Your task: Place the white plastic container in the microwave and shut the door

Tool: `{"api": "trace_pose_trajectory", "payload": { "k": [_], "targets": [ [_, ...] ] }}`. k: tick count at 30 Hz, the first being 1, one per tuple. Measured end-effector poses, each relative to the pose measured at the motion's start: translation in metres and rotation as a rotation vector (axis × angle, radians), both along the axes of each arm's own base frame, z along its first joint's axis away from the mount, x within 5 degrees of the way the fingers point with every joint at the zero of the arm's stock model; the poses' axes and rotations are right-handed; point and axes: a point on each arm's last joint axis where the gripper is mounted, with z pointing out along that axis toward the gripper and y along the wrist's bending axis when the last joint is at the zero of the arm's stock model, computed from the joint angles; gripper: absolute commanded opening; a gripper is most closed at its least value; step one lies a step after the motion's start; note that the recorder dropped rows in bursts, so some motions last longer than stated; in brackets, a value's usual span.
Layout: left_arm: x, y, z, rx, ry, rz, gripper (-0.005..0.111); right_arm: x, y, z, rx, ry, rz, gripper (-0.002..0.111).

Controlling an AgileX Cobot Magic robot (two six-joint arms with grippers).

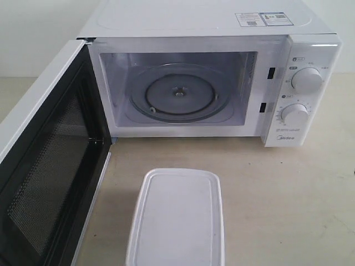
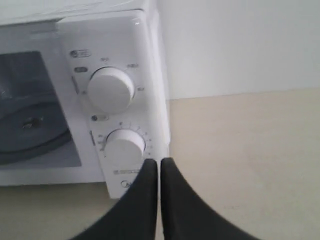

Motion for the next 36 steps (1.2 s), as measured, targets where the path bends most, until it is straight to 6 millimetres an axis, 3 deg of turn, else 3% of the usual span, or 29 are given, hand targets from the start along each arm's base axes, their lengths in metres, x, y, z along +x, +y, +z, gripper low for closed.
{"api": "trace_pose_trajectory", "payload": {
  "k": [8, 14, 21, 27, 31, 33, 36],
  "targets": [
    [0.0, 0.0, 0.0, 0.0, 0.0, 0.0, 0.004, 0.009, 0.01, -0.024, -0.045, 0.078, 0.107, 0.0],
    [0.0, 0.0, 0.0, 0.0, 0.0, 0.0, 0.004, 0.039, 0.022, -0.036, -0.007, 0.112, 0.217, 0.0],
    [0.0, 0.0, 0.0, 0.0, 0.0, 0.0, 0.004, 0.075, 0.057, -0.058, 0.055, 0.199, 0.604, 0.0],
    [0.0, 0.0, 0.0, 0.0, 0.0, 0.0, 0.004, 0.088, 0.083, -0.079, 0.149, 0.284, 1.004, 0.0],
    [0.0, 0.0, 0.0, 0.0, 0.0, 0.0, 0.004, 0.088, 0.076, -0.078, 0.146, 0.341, 1.148, 0.0],
    [0.0, 0.0, 0.0, 0.0, 0.0, 0.0, 0.004, 0.087, 0.064, -0.08, 0.171, 0.394, 1.148, 0.0],
    [0.0, 0.0, 0.0, 0.0, 0.0, 0.0, 0.004, 0.085, 0.061, -0.081, 0.23, 0.463, 1.141, 0.0]
  ]
}}
